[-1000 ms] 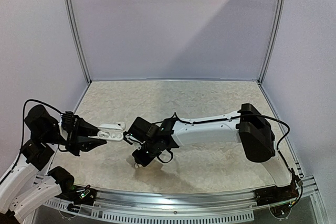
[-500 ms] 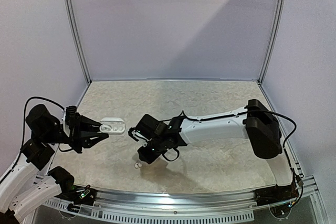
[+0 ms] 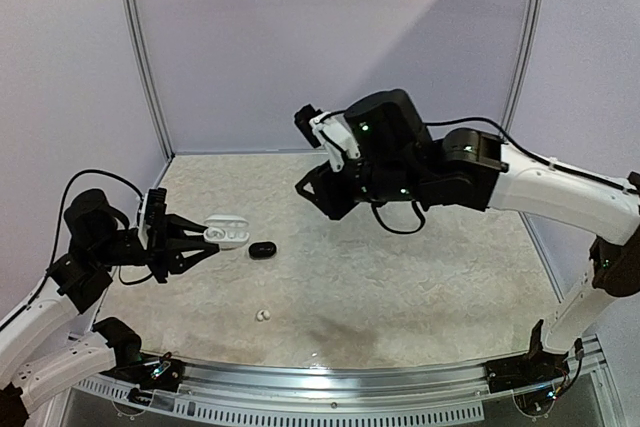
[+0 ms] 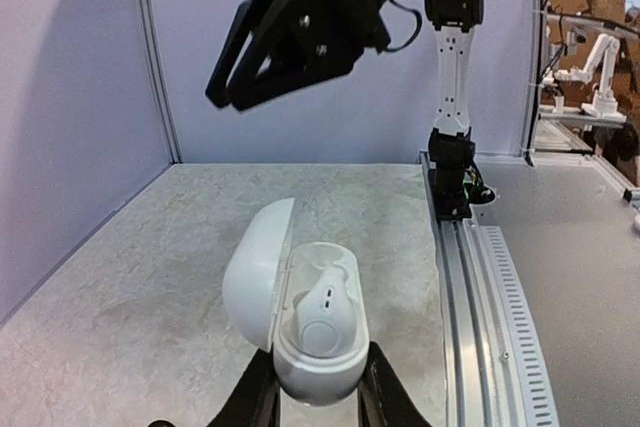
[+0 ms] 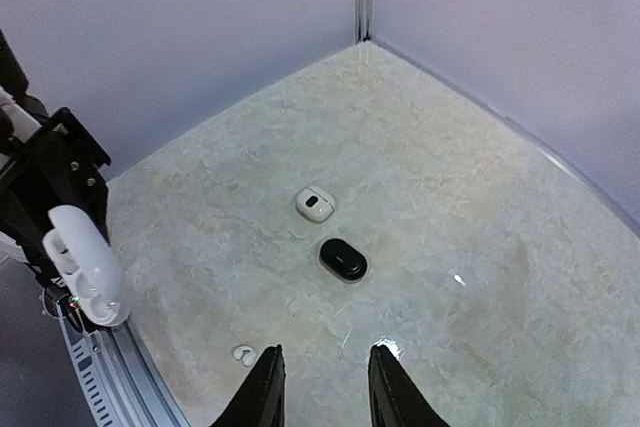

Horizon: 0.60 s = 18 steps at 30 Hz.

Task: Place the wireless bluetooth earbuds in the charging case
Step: Pick up the right earbud from the left side groove of the charging case.

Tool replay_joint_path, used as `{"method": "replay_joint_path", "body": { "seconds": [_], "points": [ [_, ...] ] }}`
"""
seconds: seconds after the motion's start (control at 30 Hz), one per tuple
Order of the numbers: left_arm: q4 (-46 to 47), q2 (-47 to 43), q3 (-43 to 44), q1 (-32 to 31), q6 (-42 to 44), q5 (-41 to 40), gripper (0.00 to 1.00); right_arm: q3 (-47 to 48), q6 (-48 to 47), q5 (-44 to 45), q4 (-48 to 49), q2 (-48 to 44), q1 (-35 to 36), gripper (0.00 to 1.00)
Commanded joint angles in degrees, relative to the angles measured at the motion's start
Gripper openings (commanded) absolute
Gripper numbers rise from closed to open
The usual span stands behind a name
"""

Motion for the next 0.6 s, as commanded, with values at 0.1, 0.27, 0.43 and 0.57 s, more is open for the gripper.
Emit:
{"method": "replay_joint_path", "body": {
  "seconds": [0.1, 0.27, 0.43, 0.57],
  "points": [
    [-3.4, 1.6, 4.1, -3.3, 9.1, 1.3, 0.0, 1.1, -13.2, 1.1, 0.6, -4.1, 7.5, 0.29],
    [-2.7, -0.9, 3.1, -5.2, 13.5, 3.5, 0.0, 0.6, -16.3, -2.1, 1.2, -3.7, 8.3, 0.29],
    [-6.4, -1.4, 4.2, -5.6, 17.6, 5.5, 0.0, 0.5, -17.4, -2.5, 1.3, -4.2, 8.5, 0.29],
    [-6.6, -1.0, 4.2, -5.7, 14.6, 3.5, 0.0, 1.3, -17.9, -2.4, 3.5, -4.5, 9.2, 0.24]
  ]
}}
